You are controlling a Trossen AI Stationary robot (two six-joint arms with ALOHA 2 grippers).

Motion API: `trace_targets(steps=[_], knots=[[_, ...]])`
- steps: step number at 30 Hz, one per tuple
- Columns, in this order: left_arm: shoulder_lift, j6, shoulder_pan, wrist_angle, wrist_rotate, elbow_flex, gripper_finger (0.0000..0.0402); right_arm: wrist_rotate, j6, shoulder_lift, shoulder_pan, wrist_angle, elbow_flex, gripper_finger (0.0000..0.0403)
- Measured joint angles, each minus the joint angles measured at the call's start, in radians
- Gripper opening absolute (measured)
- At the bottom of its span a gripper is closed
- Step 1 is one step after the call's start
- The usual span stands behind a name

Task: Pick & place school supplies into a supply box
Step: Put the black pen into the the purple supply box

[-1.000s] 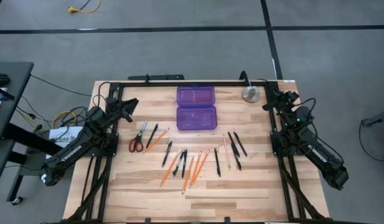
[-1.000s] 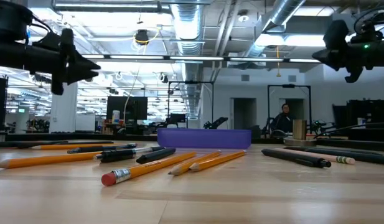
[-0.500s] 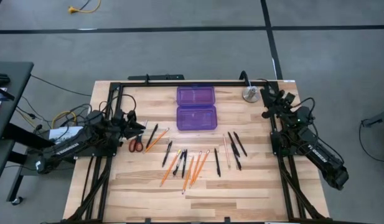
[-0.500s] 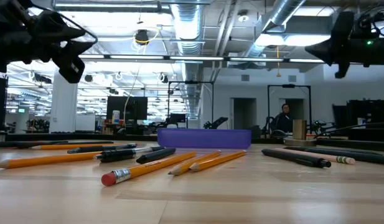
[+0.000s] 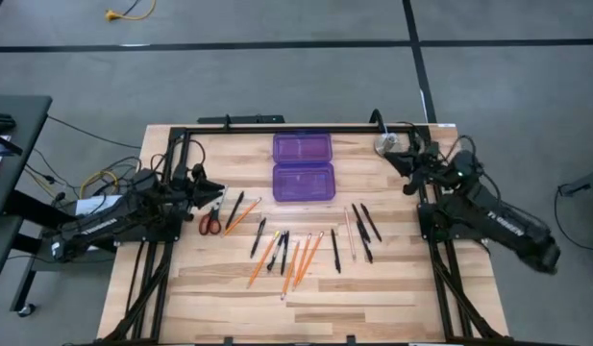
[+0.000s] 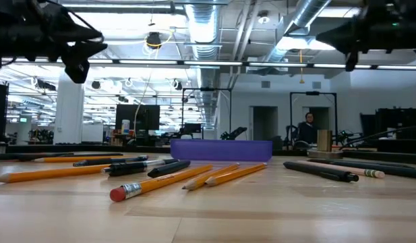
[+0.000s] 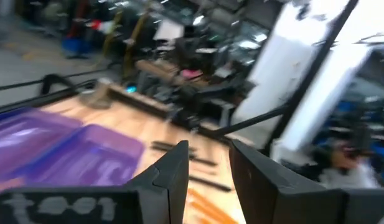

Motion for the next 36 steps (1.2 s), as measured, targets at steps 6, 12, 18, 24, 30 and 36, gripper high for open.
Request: trace_targets(steps=[6, 12, 18, 24, 30, 36], knots=[[0.175, 0.065, -0.013, -0.101, -0.110, 0.094, 0.0105, 0.183, -0.084, 0.279, 0.213, -0.049, 0.126, 0.0000], [0.362, 0.153, -0.060, -0.086, -0.053, 0.133, 0.0105, 0.451, -0.158, 0.501, 0.382, -0.261, 0.308, 0.0000], [0.427, 0.323, -0.176, -0.087, 0.026, 0.135, 0.0105, 0.684, -0.052, 0.619, 0.521, -0.607, 0.499, 0.0000], [0.426, 0.406, -0.327, -0.083, -0.126, 0.135, 0.0105, 0.734, 0.144, 0.717, 0.667, -0.887, 0.623, 0.0000], [0.426, 0.390, -0.402, -0.064, -0.183, 0.136, 0.0105, 0.713, 0.328, 0.833, 0.755, -1.077, 0.657, 0.0000], [0.426, 0.362, -0.420, -0.033, -0.184, 0.136, 0.0105, 0.625, 0.426, 0.977, 0.753, -1.168, 0.657, 0.0000]])
